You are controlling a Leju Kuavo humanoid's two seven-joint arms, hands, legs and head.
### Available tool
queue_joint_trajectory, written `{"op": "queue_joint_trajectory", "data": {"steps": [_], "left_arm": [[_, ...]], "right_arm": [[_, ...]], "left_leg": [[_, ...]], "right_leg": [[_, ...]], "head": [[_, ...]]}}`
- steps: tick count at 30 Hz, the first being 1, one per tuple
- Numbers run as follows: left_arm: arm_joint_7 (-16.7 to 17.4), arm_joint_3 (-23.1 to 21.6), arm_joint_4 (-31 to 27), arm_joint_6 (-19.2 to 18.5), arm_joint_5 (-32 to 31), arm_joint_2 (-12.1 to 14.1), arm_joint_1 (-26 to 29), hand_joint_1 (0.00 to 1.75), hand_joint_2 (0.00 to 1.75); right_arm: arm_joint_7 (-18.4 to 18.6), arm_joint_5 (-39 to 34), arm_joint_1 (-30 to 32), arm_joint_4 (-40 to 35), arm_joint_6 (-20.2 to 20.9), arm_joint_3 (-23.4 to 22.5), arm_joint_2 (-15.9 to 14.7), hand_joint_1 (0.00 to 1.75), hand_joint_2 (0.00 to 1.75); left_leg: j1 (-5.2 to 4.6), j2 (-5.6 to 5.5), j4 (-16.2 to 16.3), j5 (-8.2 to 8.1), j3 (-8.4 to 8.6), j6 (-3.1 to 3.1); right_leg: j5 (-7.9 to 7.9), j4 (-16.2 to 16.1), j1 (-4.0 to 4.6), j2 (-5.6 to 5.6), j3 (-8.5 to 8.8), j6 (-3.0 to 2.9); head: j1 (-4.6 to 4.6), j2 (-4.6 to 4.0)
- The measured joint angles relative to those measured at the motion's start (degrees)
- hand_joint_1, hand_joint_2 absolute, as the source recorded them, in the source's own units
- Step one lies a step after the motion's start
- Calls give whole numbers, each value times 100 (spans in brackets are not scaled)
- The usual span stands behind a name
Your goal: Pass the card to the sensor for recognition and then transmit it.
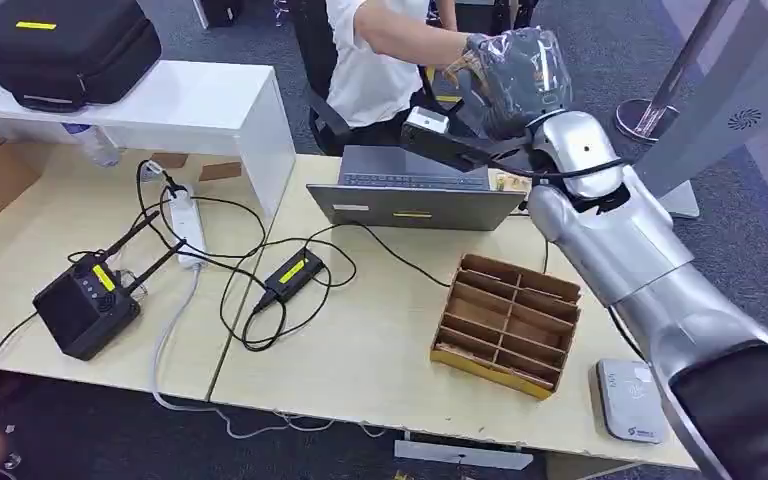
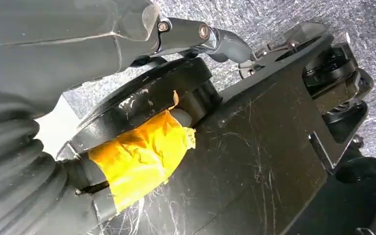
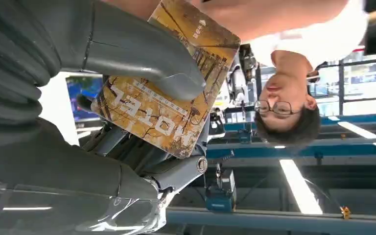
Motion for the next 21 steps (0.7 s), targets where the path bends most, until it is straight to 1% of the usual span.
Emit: {"op": "queue_joint_trajectory", "data": {"steps": [7,13,20,21], "left_arm": [[0,-90,20,-9,28,2,-15,0,175],[-42,-118,37,-26,72,2,-19,0,175],[-61,-120,44,-28,105,2,-18,0,175],[-61,-120,44,-26,114,2,-18,0,175]], "right_arm": [[-13,55,-96,456,-13,142,127,175,175],[-101,37,-89,601,-9,142,133,175,175],[-114,35,-21,714,-7,142,133,175,175],[-114,31,-9,730,-4,142,133,0,175]], "left_leg": [[-13,1,3,4,0,7],[-12,2,3,4,2,7],[-10,1,3,5,0,7],[-11,1,3,4,0,7]], "right_leg": [[5,-8,-9,-1,0,6],[5,-8,-8,0,-2,6],[5,-7,-7,0,-3,6],[5,-7,-7,0,-3,6]], "head": [[0,0],[0,0],[0,-2],[-2,-2]]}}
